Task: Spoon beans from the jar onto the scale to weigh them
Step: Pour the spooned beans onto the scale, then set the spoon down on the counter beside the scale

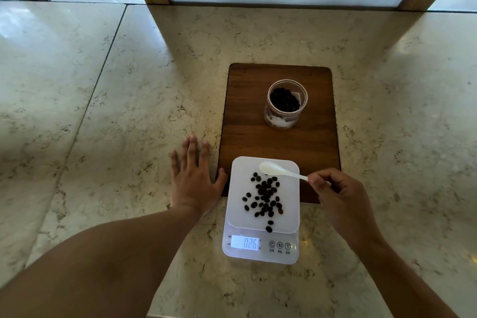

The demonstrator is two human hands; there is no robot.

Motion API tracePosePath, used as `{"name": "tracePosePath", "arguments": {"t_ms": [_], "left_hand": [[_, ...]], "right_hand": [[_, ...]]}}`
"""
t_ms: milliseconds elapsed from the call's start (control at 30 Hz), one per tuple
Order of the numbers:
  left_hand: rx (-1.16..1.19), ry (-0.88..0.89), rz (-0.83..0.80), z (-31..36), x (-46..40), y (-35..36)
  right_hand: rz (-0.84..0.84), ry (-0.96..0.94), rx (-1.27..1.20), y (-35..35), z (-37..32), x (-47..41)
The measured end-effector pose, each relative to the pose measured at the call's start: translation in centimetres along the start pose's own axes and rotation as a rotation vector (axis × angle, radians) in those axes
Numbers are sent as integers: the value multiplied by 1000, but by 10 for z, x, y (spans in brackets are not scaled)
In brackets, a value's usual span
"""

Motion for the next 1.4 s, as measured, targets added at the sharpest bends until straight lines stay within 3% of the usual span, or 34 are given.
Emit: {"name": "tracePosePath", "arguments": {"t_ms": [167, 367, 567, 733, 933, 1400], "left_hand": [[-3, -2, -3, 0, 0, 0], [-5, -3, -13, 2, 0, -3], [9, -8, -13, 4, 1, -6], [14, -7, -5, 3, 1, -5], [9, -4, -1, 3, 0, -3], [-1, 1, 1, 0, -3, 1]], "right_hand": [[-3, 304, -277, 7, 16, 20], [42, 478, -459, 20, 30, 46], [222, 408, -145, 12, 46, 51], [339, 331, -49, 8, 52, 52], [312, 239, 149, 9, 52, 55], [271, 149, 331, 14, 51, 51]]}}
Point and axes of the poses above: each hand's wrist, its own x-axis away from the middle knuckle, its own y-axis out of the palm, z = x × y, the point moved 2 cm from there along -x, towards the middle knuckle, and after that the axes turned 4 degrees about z, right-handed, at the moved point
